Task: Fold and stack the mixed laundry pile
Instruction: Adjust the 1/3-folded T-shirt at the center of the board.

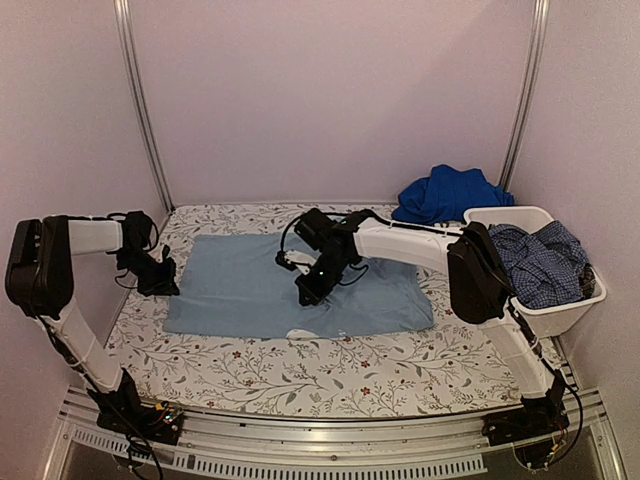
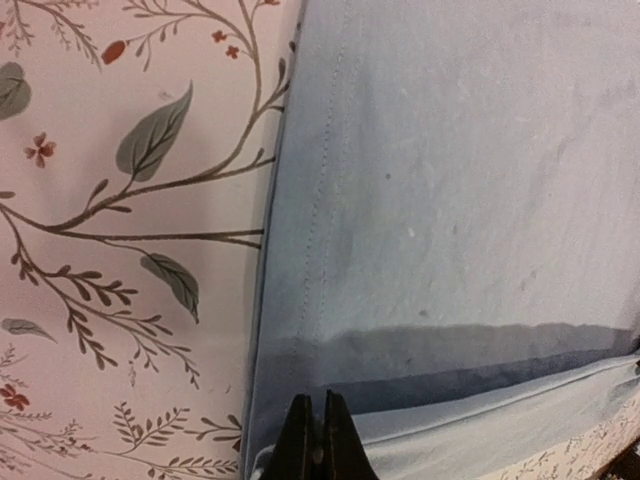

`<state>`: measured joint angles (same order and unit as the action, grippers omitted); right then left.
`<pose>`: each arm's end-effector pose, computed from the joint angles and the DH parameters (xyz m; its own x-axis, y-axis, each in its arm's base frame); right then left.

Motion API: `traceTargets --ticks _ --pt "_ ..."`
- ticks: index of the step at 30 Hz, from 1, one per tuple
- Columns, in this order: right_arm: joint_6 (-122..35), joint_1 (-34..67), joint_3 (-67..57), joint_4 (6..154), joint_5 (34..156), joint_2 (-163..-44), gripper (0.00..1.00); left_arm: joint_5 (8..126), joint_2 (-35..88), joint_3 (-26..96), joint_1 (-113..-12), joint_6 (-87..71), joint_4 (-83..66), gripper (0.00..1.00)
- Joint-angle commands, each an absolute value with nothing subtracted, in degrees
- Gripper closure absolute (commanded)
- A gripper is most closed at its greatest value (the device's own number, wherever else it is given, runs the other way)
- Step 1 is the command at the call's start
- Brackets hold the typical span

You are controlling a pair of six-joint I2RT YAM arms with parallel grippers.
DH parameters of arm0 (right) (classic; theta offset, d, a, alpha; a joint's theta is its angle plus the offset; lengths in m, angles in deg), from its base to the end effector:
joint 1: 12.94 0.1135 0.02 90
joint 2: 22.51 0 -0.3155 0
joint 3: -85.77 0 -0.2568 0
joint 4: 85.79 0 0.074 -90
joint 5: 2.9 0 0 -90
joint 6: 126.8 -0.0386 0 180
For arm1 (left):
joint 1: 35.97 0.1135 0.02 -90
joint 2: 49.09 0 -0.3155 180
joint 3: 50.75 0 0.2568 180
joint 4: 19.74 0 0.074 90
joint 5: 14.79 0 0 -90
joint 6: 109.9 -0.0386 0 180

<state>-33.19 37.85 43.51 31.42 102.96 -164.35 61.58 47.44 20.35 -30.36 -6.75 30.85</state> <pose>0.3508 0.4466 0.1879 -0.5291 -0.7443 -0.4075 -0.8481 0.4791 0.2261 0.3141 0.0217 0.2085 -0.9317 -0.3137 -0.1832 -0.2570 0.9257 -0.2776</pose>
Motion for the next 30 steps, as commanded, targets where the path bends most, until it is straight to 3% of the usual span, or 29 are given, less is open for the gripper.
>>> traceTargets --ticks 1,10,12,15,17,20,25,30 --pt "-34.1 36.8 44.6 31.3 101.6 -163.9 1.00 62.9 46.6 20.7 -30.8 -6.3 29.5 1.00" --pt "-34.7 36.8 45.4 32.9 100.9 -165.4 0.98 65.1 48.4 20.5 -30.8 -5.0 27.0 1.00" --pt "-34.8 36.8 45.6 32.7 99.7 -165.3 0.84 66.4 48.9 20.6 -30.8 -4.8 26.6 1.00" --pt "-35.7 35.7 45.6 31.4 98.4 -164.1 0.55 67.2 48.8 21.3 -30.8 -4.2 26.5 0.79" --pt "-39.3 33.6 44.6 29.6 99.8 -161.6 0.46 65.6 46.7 21.4 -31.1 -4.0 26.3 0.67" --pt "-43.3 29.7 35.3 32.1 103.9 -153.5 0.44 60.5 41.0 20.3 -31.2 -2.3 26.2 0.59" --pt "-51.3 24.0 11.3 41.4 111.3 -138.0 0.45 49.8 35.7 14.9 -31.8 3.2 24.5 0.58" --pt "-54.5 21.5 2.5 43.4 113.5 -135.5 0.46 44.7 36.1 8.4 -34.3 11.3 18.0 0.58"
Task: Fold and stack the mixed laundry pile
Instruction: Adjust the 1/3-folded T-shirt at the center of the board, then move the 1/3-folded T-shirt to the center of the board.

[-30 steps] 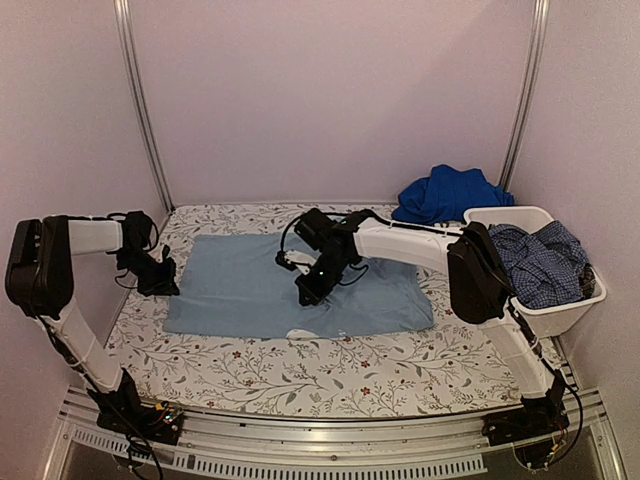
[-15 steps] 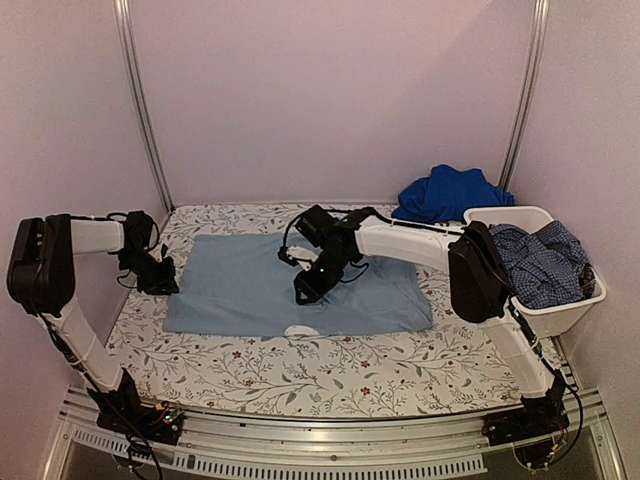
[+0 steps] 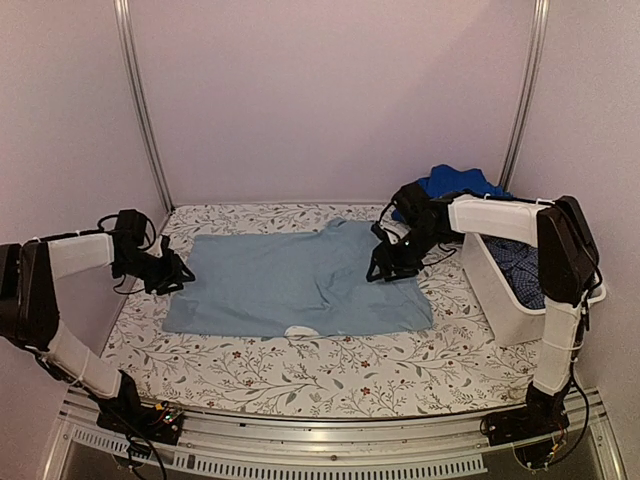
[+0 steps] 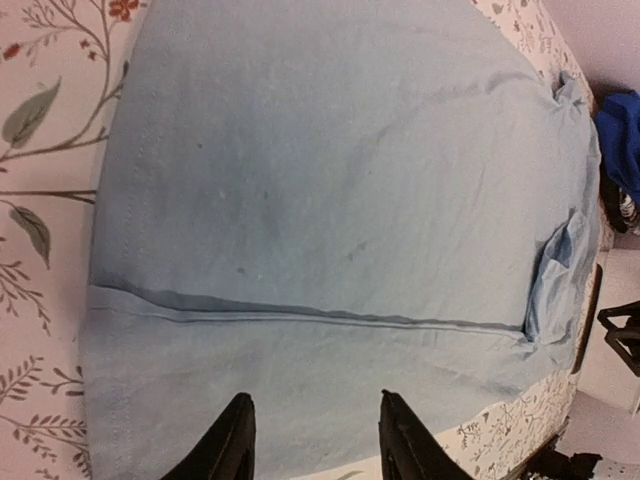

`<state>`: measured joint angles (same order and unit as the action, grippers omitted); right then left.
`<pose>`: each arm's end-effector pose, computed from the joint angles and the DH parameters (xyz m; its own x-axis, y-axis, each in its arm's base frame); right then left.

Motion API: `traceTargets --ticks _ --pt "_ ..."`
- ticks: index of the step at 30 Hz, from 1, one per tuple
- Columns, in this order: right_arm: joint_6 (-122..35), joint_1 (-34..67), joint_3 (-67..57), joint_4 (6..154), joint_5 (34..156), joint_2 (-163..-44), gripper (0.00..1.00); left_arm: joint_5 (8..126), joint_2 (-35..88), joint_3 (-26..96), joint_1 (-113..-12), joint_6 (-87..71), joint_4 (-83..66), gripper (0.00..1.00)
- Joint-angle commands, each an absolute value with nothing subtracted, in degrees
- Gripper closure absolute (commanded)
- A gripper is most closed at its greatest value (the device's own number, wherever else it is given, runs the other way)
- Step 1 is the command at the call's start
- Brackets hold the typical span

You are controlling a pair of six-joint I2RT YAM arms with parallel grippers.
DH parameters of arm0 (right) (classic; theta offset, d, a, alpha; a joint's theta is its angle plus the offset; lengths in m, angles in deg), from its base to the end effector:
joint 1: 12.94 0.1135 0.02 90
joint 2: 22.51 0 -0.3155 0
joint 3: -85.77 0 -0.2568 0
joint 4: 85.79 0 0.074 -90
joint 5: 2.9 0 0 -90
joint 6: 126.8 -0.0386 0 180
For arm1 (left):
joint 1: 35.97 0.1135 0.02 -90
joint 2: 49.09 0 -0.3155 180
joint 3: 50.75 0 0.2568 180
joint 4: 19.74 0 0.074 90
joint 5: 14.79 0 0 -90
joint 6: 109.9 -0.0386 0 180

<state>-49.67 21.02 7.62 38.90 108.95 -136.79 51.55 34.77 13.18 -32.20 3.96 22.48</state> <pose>0.3587 0.2589 0.2442 -0.8899 -0.3501 -0.2926 -0.4485 0.7889 0.4202 0.2792 0.0029 0.2430 -0.8582 -0.4279 -0.2837 -0.2409 0.8236 -0.5135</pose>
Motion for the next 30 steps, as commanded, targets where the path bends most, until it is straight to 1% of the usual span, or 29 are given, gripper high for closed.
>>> traceTargets --ticks 1,7,13,20,25,30 --pt "-55.0 21.3 1.6 43.5 113.7 -135.6 0.46 44.6 36.3 7.4 -34.9 13.0 17.3 0.58" --pt "-56.6 20.5 -5.9 44.0 112.3 -136.6 0.46 49.6 39.5 3.5 -36.7 17.1 18.3 0.59" --pt "-58.7 20.5 -14.6 44.3 110.4 -135.1 0.46 53.6 37.8 -1.3 -37.2 19.1 22.3 0.59" --pt "-62.1 20.5 -23.7 43.7 111.0 -128.2 0.47 56.1 32.2 -3.9 -38.9 26.1 29.5 0.62" --pt "-65.2 21.0 -29.4 43.7 113.8 -122.6 0.47 53.2 24.1 -9.6 -38.9 32.2 31.8 0.64" --pt "-69.7 25.2 -34.8 44.8 117.5 -117.9 0.46 52.3 16.3 -13.9 -38.9 35.8 34.6 0.64"
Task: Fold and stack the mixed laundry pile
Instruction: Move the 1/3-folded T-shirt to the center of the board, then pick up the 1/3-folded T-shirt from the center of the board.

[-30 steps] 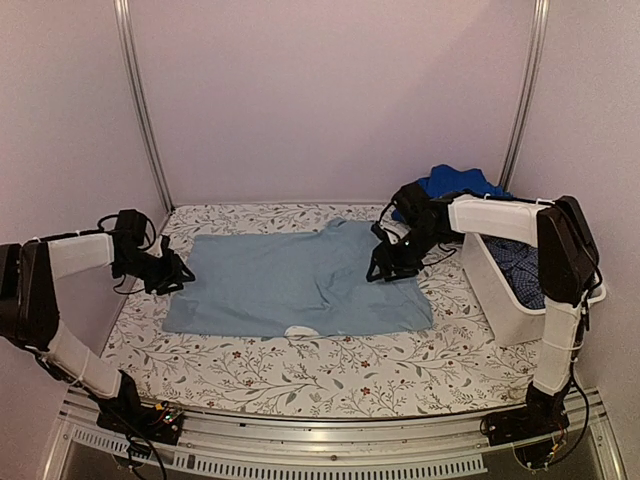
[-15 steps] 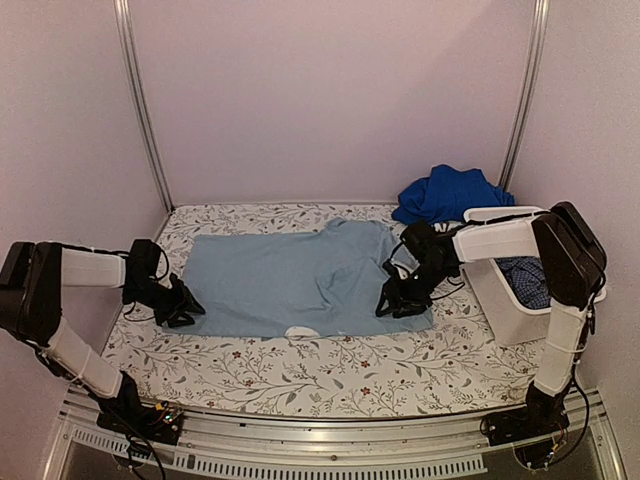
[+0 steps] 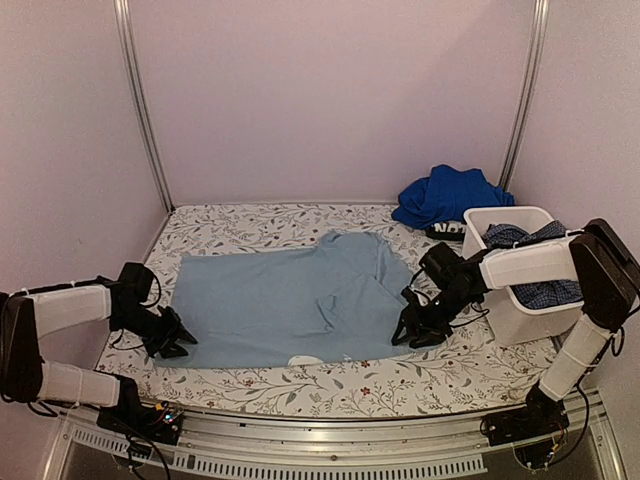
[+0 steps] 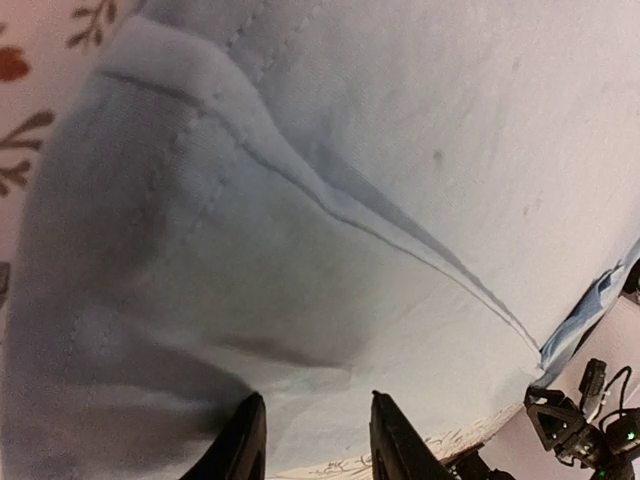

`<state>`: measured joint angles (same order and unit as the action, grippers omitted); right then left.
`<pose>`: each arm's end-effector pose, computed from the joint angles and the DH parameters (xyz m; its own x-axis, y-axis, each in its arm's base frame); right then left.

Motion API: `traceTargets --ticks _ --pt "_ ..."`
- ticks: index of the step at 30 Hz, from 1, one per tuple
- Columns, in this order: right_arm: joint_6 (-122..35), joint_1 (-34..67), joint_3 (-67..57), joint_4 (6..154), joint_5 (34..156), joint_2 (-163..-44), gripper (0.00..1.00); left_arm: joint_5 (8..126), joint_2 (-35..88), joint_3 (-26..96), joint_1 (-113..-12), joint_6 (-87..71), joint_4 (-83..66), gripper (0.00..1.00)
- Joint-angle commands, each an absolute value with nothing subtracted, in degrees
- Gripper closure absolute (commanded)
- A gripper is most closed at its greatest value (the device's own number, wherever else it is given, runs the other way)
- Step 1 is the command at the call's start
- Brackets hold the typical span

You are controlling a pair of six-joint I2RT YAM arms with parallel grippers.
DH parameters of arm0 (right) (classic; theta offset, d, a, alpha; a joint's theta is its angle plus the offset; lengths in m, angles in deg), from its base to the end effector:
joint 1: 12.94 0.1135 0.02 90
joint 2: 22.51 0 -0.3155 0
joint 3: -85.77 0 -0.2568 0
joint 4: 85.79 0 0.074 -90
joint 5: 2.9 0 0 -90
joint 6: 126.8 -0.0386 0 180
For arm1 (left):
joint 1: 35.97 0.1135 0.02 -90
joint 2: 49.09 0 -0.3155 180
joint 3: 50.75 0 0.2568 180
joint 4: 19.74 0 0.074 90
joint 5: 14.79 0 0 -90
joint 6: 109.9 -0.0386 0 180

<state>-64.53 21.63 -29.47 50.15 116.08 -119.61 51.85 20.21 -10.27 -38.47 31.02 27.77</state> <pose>0.2375 0.1864 0.1845 -0.9830 -0.1831 0.0110 -0.1500 0.8370 0.5262 0.1585 -0.0222 0.1785 -0.7157 -0.6821 0.1501 -0.6693 0.6085 -0.4263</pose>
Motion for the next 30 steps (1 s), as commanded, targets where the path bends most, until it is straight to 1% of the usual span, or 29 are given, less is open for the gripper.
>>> traceTargets --ticks 1,6,9,10,12,14,16,18,21,22,25,27,30 --pt "-70.7 26.3 -35.7 45.3 118.1 -116.7 0.46 51.7 15.2 -14.5 -38.9 36.0 34.6 0.64" --pt "-76.5 29.9 -38.9 47.6 121.1 -113.1 0.46 50.9 11.1 -13.0 -38.9 33.2 35.5 0.63" --pt "-76.2 29.6 -35.1 46.2 118.4 -111.0 0.45 51.1 10.2 -7.3 -39.1 28.4 36.8 0.60" --pt "-75.6 28.9 -32.6 45.5 116.7 -110.4 0.45 51.4 9.8 -4.8 -39.3 26.7 36.5 0.58" --pt "-72.4 26.4 -27.1 45.0 115.3 -110.5 0.45 52.7 9.9 0.5 -39.6 23.0 36.1 0.48" --pt "-68.8 22.3 -20.4 44.0 113.3 -111.7 0.44 53.1 11.1 5.1 -40.0 18.8 33.8 0.40" --pt "-63.8 18.5 -13.5 43.7 111.2 -114.0 0.42 52.4 14.2 8.8 -40.6 15.3 29.8 0.36" --pt "-60.5 14.4 -7.1 43.9 109.8 -117.8 0.41 52.0 18.2 13.2 -41.8 12.7 27.4 0.35" --pt "-56.6 9.2 3.4 43.3 110.4 -124.4 0.41 55.2 25.0 20.9 -45.6 9.6 25.3 0.33" --pt "-55.5 8.1 7.1 42.9 110.0 -128.1 0.41 56.4 27.2 23.6 -46.7 8.3 24.3 0.33" --pt "-52.5 6.3 18.4 41.1 109.9 -135.8 0.42 61.5 34.3 29.3 -47.2 4.4 24.2 0.33" --pt "-50.7 6.1 25.0 39.4 109.4 -142.8 0.43 61.3 38.3 32.6 -45.6 3.7 23.8 0.32" --pt "-48.8 6.1 33.4 36.8 109.3 -150.0 0.44 60.7 44.7 37.6 -43.3 3.7 25.4 0.32"
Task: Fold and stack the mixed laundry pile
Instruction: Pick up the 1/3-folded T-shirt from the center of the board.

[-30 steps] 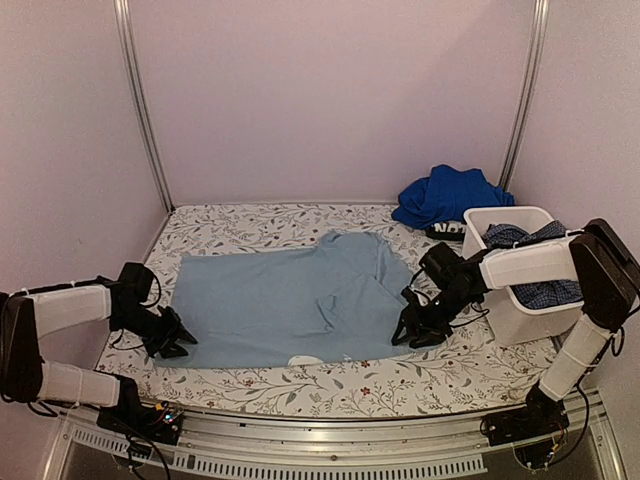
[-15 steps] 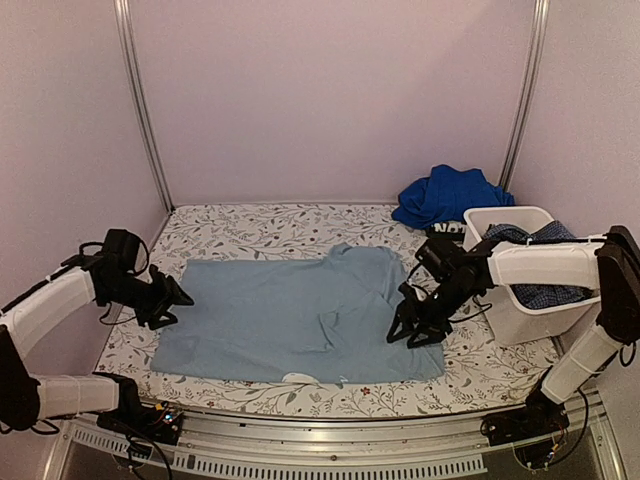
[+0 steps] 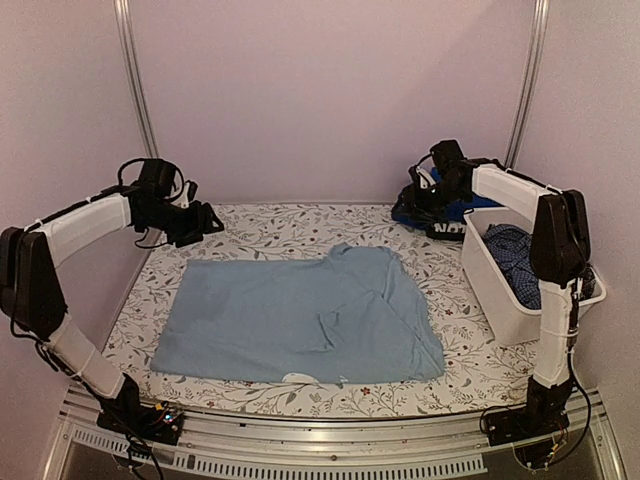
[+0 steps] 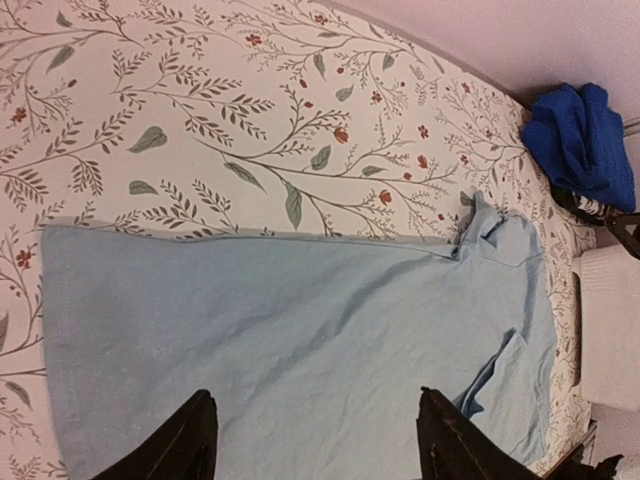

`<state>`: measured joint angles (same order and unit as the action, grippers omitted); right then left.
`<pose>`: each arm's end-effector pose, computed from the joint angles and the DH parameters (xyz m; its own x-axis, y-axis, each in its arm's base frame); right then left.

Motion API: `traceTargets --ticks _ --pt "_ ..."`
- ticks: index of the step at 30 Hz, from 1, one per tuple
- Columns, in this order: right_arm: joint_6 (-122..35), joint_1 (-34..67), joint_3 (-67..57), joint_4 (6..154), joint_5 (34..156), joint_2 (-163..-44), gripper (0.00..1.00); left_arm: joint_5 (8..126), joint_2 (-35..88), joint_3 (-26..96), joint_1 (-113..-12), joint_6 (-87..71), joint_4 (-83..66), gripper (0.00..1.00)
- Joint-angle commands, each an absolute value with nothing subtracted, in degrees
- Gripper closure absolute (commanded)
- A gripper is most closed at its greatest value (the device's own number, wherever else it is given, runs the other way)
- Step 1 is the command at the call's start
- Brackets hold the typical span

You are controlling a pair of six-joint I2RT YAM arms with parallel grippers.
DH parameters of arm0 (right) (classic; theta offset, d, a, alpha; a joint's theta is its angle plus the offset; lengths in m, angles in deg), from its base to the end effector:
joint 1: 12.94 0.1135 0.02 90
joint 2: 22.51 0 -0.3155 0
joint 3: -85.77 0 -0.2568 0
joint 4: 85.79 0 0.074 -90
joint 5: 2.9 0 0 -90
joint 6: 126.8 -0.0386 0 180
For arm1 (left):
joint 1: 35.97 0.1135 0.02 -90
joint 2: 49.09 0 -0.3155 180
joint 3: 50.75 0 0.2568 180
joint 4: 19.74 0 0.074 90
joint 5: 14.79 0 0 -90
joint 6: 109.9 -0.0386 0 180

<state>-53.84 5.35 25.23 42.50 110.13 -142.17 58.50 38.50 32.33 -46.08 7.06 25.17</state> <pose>0.4705 0.1714 0.3006 -0.8663 -0.0023 -0.4996 -0.2762 0.8354 0.4752 0.3278 -0.0697 0.3242 -0.8262 -0.2938 -0.4808 -0.0250 0.8716 -0.4896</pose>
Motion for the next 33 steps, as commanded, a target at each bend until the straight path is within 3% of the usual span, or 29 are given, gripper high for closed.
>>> traceTargets --ticks 1,16,19,24,28,33 --pt "-48.4 6.0 35.1 36.3 109.5 -152.3 0.44 60.1 46.7 38.8 -42.5 3.4 25.9 0.32" --pt "-45.9 7.1 41.3 35.1 110.6 -165.4 0.46 61.9 66.9 52.2 -33.2 -3.3 34.3 0.34" --pt "-45.9 7.5 42.8 34.6 110.3 -167.4 0.55 61.6 68.6 52.8 -31.7 -3.7 34.4 0.35" --pt "-46.5 7.3 44.2 33.8 109.3 -167.9 0.83 62.5 71.0 53.7 -31.0 -4.8 33.7 0.40" --pt "-48.2 6.0 44.0 34.9 110.6 -166.0 0.94 62.3 73.2 54.4 -29.5 -6.2 33.2 0.49" --pt "-52.2 3.7 41.8 39.0 116.0 -164.0 0.97 58.8 74.0 54.0 -27.5 -8.0 31.2 0.53"
